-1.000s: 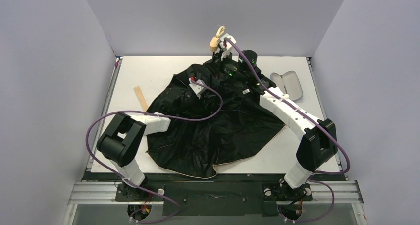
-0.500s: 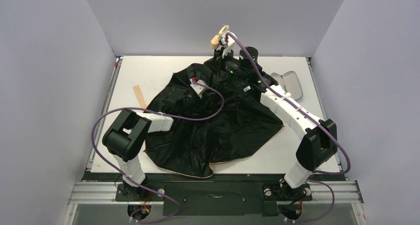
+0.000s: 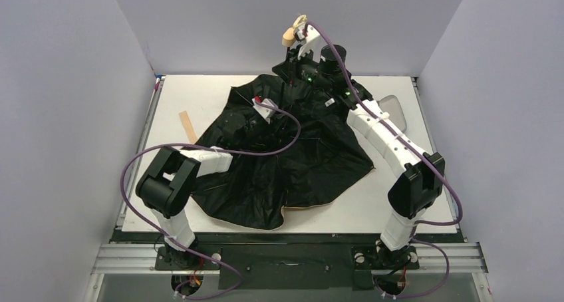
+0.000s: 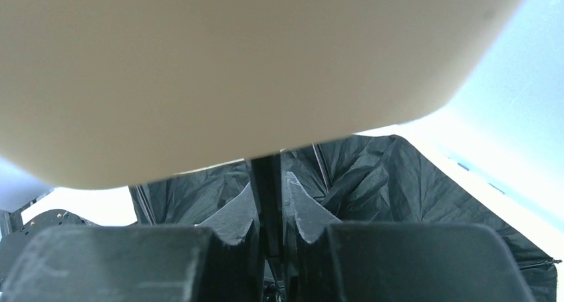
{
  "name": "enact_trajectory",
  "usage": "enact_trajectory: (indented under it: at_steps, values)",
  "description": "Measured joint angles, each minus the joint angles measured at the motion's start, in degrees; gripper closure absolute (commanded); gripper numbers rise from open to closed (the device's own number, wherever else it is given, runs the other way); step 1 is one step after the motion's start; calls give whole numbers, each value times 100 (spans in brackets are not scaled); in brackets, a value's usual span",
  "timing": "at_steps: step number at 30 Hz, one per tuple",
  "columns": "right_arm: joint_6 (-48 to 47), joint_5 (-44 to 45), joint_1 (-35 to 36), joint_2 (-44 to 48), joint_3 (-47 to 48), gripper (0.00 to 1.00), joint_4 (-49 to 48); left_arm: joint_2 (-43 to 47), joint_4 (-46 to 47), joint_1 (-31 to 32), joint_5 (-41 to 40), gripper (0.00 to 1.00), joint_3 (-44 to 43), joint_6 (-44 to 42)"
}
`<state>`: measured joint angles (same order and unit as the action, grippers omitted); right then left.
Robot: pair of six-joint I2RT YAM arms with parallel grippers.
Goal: Open the umbrella
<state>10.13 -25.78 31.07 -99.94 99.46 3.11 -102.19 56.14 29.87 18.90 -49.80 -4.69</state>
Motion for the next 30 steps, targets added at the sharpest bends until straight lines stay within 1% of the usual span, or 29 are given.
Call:
enact_trajectory:
  at_steps: [3,7,10,13,17,22,24,26,27,30]
  values:
    - [24,-17,-31,-20,142,100,81,136,-289,-26,-48,74,-92,0]
    - [133,-107,-28,-20,247,100,107,535,-787,-52,-111,74,-13,7]
    - [197,-227,-15,-17,256,100,107,793,-1029,-57,-223,74,131,181]
    - [267,-321,-7,24,254,100,-9,839,-1193,11,-479,74,444,455]
    - [192,-378,59,302,-85,100,90,494,-824,286,-977,74,793,835]
    - [-142,-323,127,339,-186,100,485,-214,35,662,-1600,74,848,1270]
    - [-249,-308,129,339,-186,100,649,-417,402,745,-1733,72,909,1340]
    - [-334,-310,133,339,-186,100,756,-568,789,800,-1814,66,1027,1349]
    - [-348,-313,136,339,-186,100,789,-610,931,807,-1840,61,1099,1327]
    - [-387,-315,155,402,-262,100,557,-612,800,789,-1917,49,1366,1185]
